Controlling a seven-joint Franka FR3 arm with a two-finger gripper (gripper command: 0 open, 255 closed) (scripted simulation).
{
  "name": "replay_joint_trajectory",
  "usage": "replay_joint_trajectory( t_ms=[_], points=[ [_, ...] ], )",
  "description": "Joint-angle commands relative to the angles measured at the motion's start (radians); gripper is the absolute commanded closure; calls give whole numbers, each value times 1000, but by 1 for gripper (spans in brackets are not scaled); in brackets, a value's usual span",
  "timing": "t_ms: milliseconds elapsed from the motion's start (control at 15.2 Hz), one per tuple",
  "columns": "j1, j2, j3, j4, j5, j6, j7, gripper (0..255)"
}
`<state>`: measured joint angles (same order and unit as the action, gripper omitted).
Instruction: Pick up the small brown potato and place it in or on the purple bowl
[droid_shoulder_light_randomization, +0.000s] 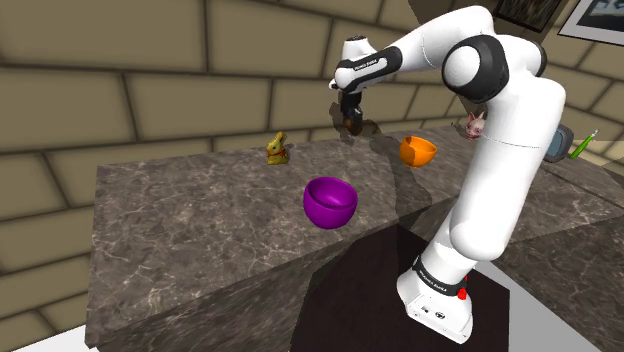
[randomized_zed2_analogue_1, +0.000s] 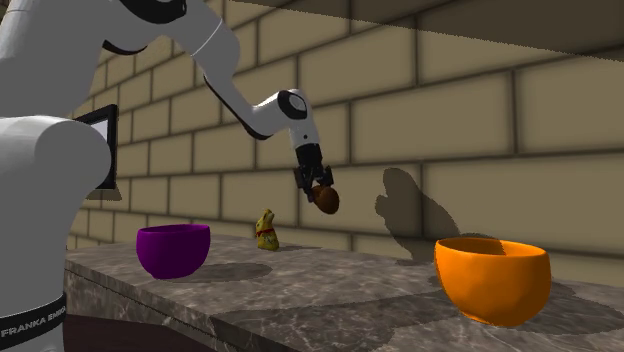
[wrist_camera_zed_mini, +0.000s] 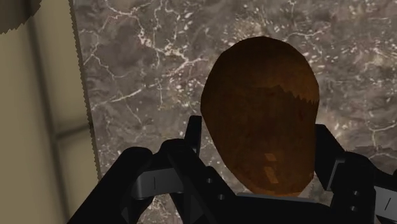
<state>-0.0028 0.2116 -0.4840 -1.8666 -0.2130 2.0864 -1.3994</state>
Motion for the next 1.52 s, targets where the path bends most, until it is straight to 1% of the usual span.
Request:
replay_joint_trajectory(
  t_ms=[0,198,462,858,1122,1452],
  points=[
    [2,-12,-1,13,-3,-24,-3,255],
    [4,-22,-1,32,-5,-52,-7,255],
    [65,-149,22,-110,-76,-51,104,255],
    [130,-316,88,-285,-148,-77,269,255],
    [166,-410,146,-379,-167,-105,372,255],
    [211,-506,226,-472,-161,-145,494,255]
  ],
)
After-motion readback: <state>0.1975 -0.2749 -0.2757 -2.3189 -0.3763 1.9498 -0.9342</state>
